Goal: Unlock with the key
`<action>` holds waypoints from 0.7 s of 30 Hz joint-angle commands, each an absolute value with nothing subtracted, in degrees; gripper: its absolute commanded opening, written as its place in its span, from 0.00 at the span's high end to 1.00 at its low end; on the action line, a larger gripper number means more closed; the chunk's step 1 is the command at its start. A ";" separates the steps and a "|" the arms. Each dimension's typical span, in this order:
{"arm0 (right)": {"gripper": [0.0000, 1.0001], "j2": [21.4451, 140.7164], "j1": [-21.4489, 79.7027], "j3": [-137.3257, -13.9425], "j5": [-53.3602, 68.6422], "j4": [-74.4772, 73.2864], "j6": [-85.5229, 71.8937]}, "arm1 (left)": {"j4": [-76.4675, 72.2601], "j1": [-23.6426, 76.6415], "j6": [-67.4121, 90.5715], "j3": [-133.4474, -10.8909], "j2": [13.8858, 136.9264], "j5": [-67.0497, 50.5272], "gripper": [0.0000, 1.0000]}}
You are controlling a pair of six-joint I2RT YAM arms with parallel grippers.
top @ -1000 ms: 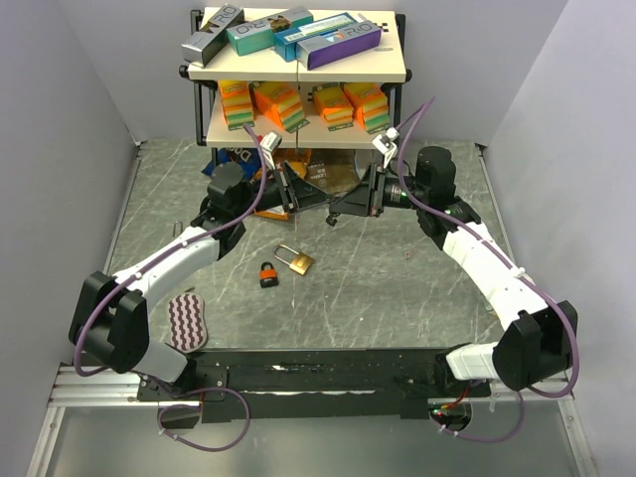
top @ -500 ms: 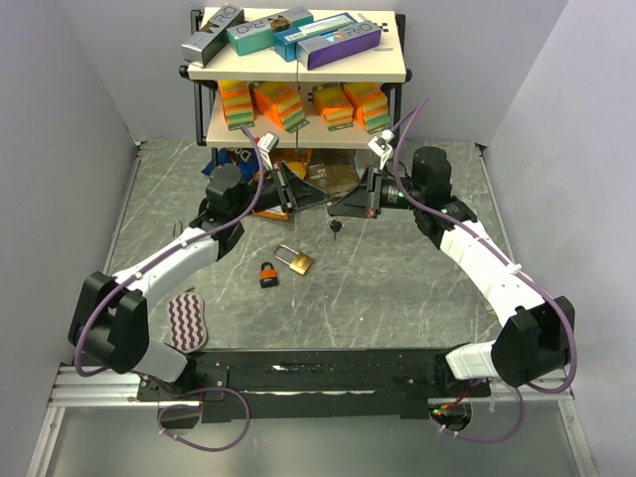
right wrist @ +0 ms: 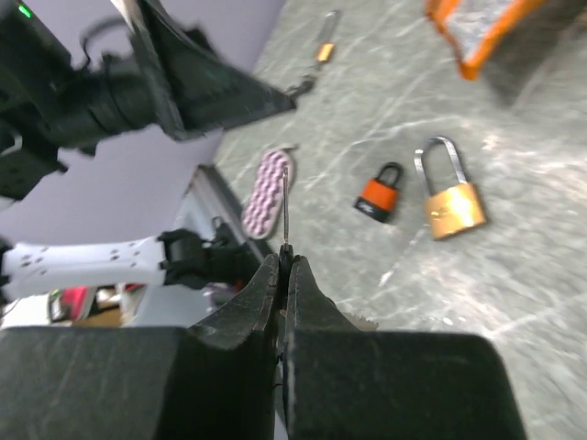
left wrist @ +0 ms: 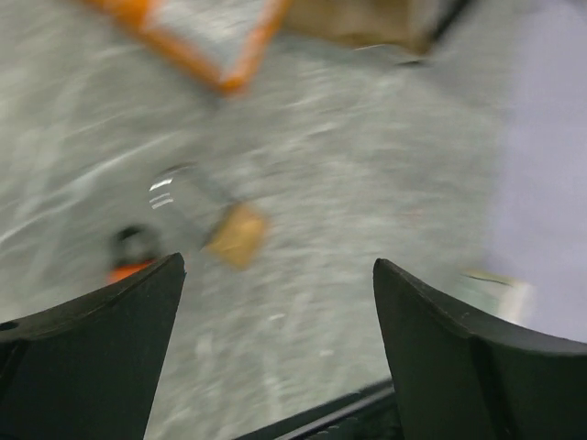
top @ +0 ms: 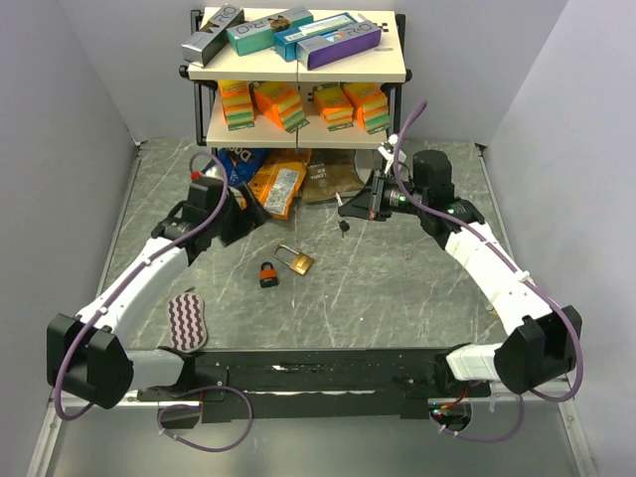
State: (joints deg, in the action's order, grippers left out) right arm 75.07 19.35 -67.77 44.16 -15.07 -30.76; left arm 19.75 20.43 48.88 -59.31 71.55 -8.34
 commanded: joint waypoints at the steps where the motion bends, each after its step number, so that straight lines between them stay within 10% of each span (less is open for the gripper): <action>1: 1.00 72.16 19.07 -71.19 37.71 -20.21 -28.04 | 36.65 21.18 45.08 -56.26 72.50 3.51 0.11; 21: 1.00 65.83 19.07 -66.45 34.54 -21.27 -28.13 | 39.11 30.49 42.10 -62.40 97.54 5.09 0.09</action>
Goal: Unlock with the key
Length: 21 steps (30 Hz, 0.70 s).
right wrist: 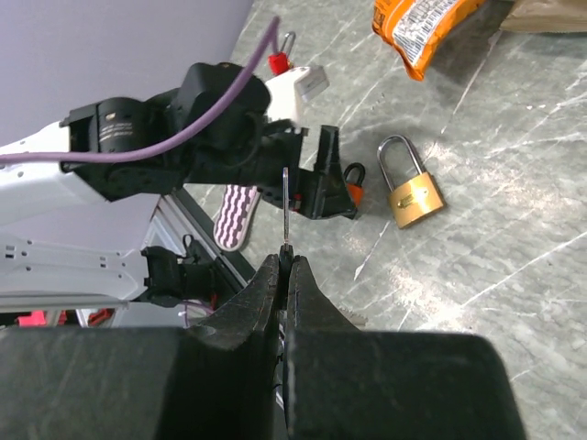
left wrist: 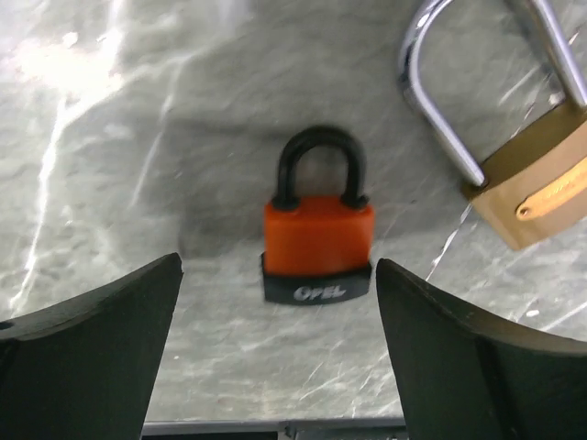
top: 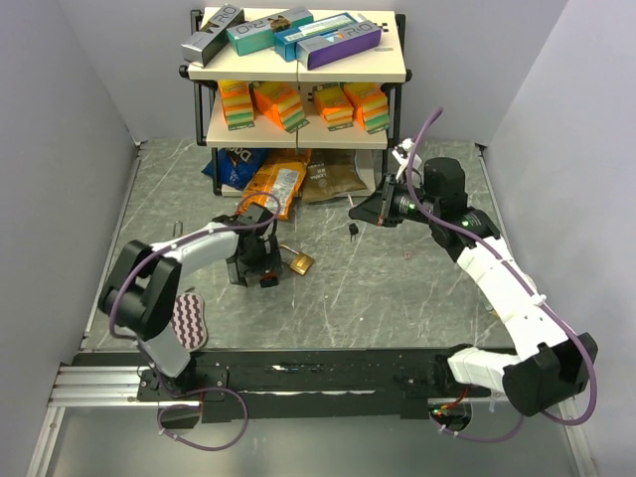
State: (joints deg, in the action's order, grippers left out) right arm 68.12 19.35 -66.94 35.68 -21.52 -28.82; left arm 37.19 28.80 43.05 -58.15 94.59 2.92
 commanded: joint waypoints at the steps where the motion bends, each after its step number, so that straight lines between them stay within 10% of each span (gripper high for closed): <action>1: 1.00 65.57 19.16 -66.36 34.63 -21.36 -28.13 | 39.29 30.85 42.01 -62.92 98.25 5.45 0.11; 8: 1.00 65.30 18.99 -66.80 34.28 -21.62 -27.60 | 44.29 34.10 42.19 -68.38 104.58 8.43 0.25; 15: 1.00 65.65 19.07 -67.32 33.93 -22.06 -26.90 | 44.73 34.28 43.24 -67.32 104.50 7.47 0.71; 21: 1.00 66.18 19.07 -67.76 33.75 -22.94 -26.28 | 45.26 34.01 44.65 -74.08 100.55 2.73 0.89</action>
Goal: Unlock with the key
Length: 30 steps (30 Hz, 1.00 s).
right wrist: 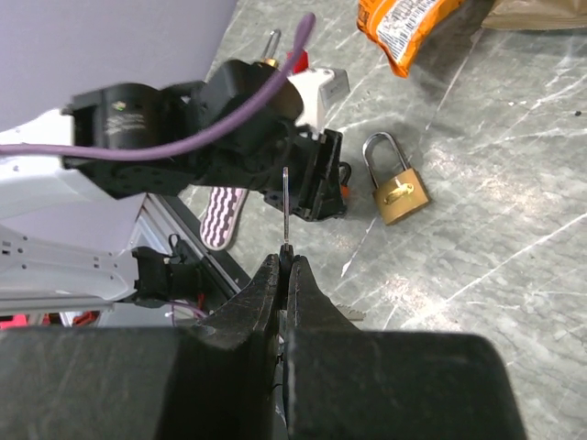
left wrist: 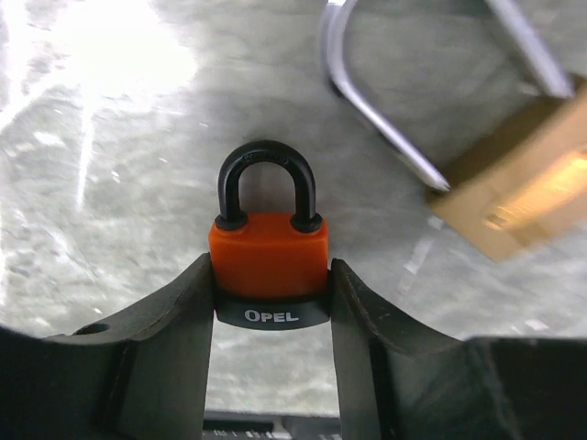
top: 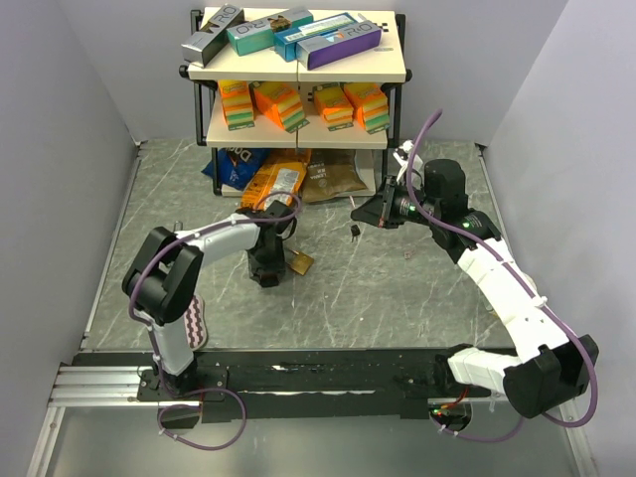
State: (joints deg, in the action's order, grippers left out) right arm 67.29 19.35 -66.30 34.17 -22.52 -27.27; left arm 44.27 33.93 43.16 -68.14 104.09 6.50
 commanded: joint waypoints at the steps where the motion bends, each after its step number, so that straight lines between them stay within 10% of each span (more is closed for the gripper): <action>1: 1.00 66.27 19.07 -68.02 33.75 -23.11 -26.19 | 45.61 33.84 45.08 -76.96 100.02 1.16 0.90; 15: 1.00 69.17 20.91 -71.36 31.91 -26.10 -25.14 | 15.57 28.04 67.48 -68.92 86.93 -30.22 0.97; 30: 1.00 79.62 27.16 -77.60 37.52 -32.16 -22.94 | 13.72 28.04 75.32 -66.45 82.45 -21.72 0.99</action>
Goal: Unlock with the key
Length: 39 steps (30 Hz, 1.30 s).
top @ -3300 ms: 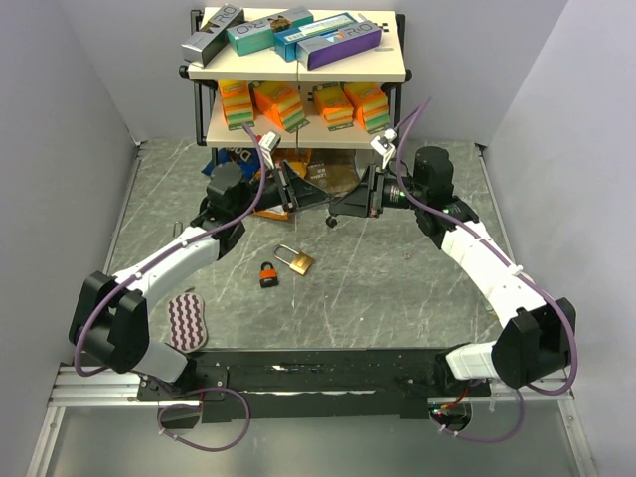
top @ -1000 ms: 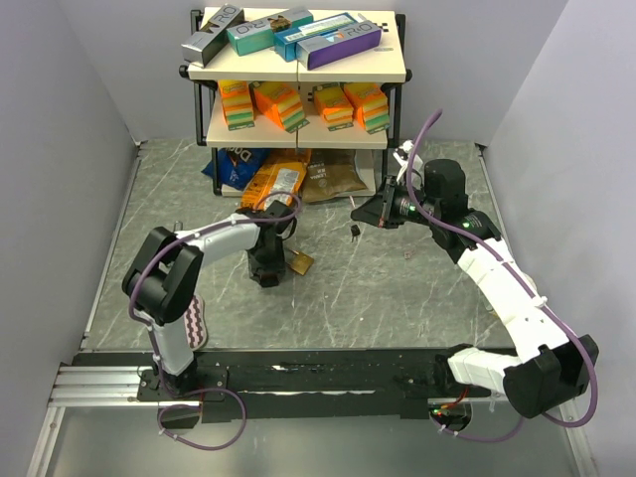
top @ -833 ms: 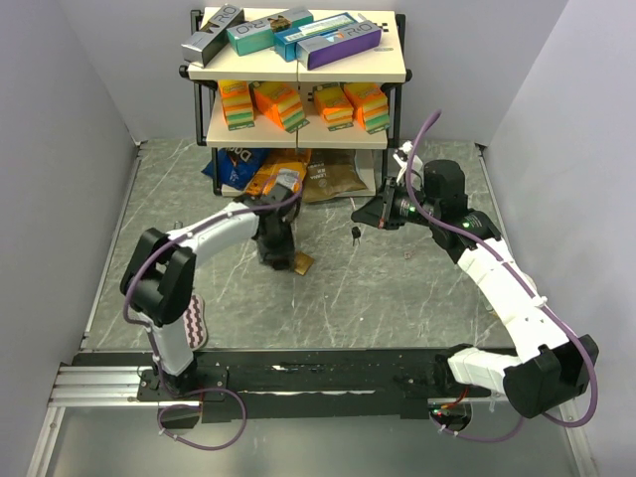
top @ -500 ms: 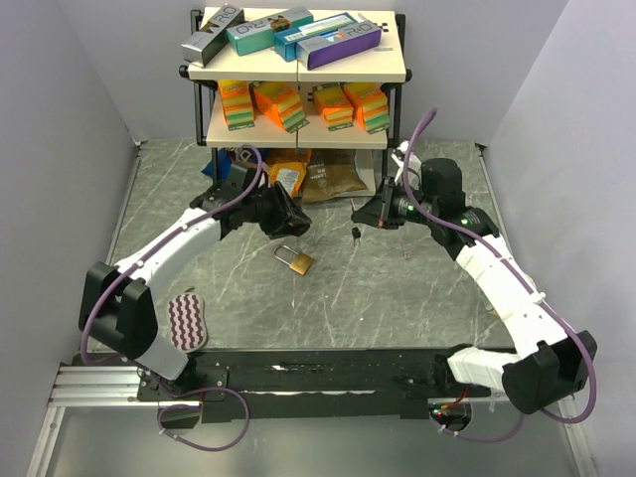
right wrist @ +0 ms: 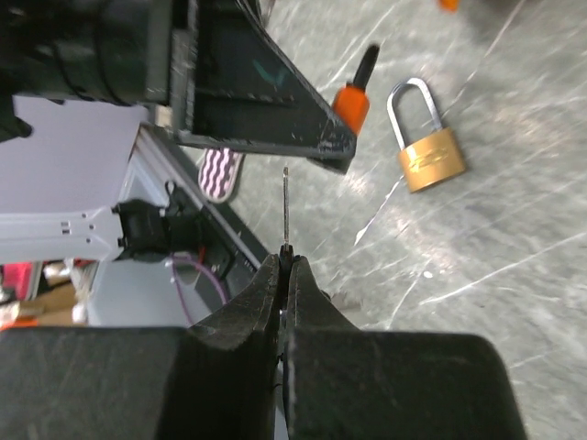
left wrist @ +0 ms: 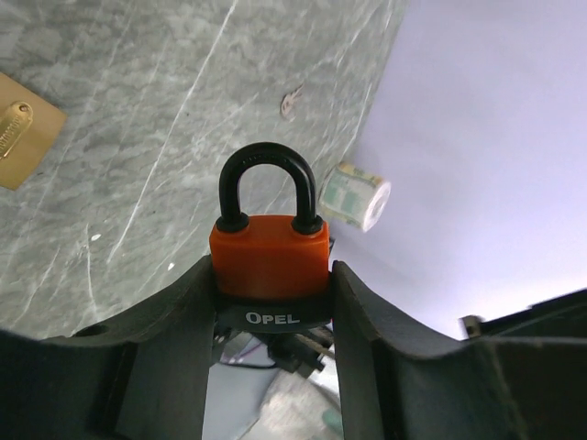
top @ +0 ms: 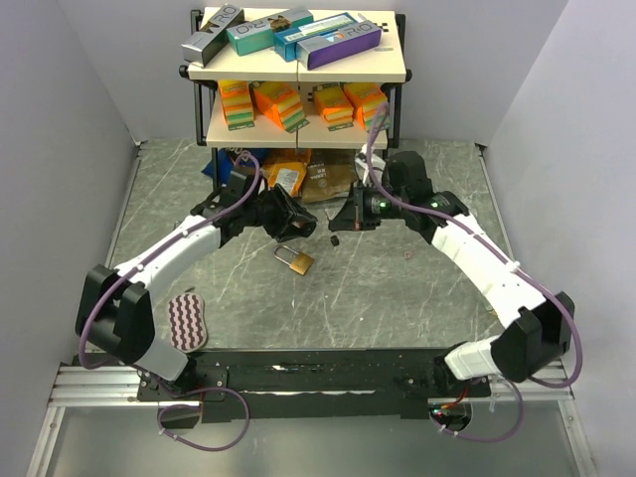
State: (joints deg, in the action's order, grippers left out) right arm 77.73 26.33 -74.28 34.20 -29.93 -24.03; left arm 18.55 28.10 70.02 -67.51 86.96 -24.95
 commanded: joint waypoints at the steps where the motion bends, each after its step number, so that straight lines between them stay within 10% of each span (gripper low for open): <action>1: 1.00 80.76 27.25 -77.87 37.79 -32.69 -22.85 | 12.67 28.04 75.67 -66.18 82.44 -21.36 0.99; 39: 1.00 91.32 29.79 -85.43 36.83 -41.92 -20.39 | 12.04 29.97 75.59 -69.26 85.17 -21.01 0.99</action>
State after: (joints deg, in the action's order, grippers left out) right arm 90.39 29.69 -82.59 37.67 -40.49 -21.04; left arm 15.44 29.74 74.39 -66.78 86.04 -21.06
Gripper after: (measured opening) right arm 0.033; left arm 0.500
